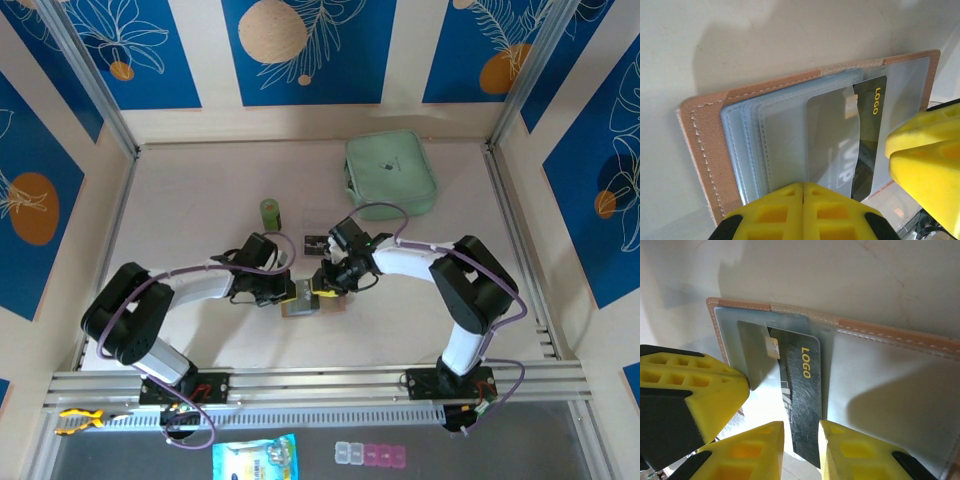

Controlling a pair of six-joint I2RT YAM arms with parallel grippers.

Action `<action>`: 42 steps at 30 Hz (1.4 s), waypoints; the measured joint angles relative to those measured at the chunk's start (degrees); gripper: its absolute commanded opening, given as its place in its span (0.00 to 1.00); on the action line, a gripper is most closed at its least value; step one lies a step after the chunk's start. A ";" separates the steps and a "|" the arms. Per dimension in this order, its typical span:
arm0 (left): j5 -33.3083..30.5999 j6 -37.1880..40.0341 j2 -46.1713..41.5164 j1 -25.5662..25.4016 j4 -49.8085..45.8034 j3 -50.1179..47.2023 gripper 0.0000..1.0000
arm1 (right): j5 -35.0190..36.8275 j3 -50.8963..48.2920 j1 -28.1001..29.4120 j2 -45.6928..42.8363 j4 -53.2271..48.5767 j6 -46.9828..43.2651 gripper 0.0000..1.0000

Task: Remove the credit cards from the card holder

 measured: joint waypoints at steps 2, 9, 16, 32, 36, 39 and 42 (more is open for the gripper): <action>0.00 0.00 0.00 0.00 0.00 0.00 0.03 | -0.04 0.00 -0.04 0.42 0.02 0.00 0.26; -0.04 0.61 0.00 0.00 -0.04 0.00 0.02 | -1.46 -0.09 -0.22 1.57 0.70 0.11 0.26; -0.04 1.07 0.00 0.00 -0.04 0.00 0.02 | -3.41 -1.01 -0.48 1.84 3.04 1.31 0.23; -0.04 1.07 0.00 0.00 -0.07 0.00 0.02 | -5.75 -2.82 -1.22 1.84 6.40 2.56 0.10; -0.04 1.07 0.00 0.00 -0.07 0.02 0.02 | -5.73 -2.84 -1.40 1.62 6.36 2.32 0.08; -0.04 1.07 0.00 0.00 -0.07 0.04 0.02 | -5.33 -2.84 -1.55 0.87 5.62 1.68 0.06; -0.04 1.07 0.00 0.00 -0.26 0.17 0.03 | -4.11 -2.82 -1.70 -0.68 3.91 0.48 0.05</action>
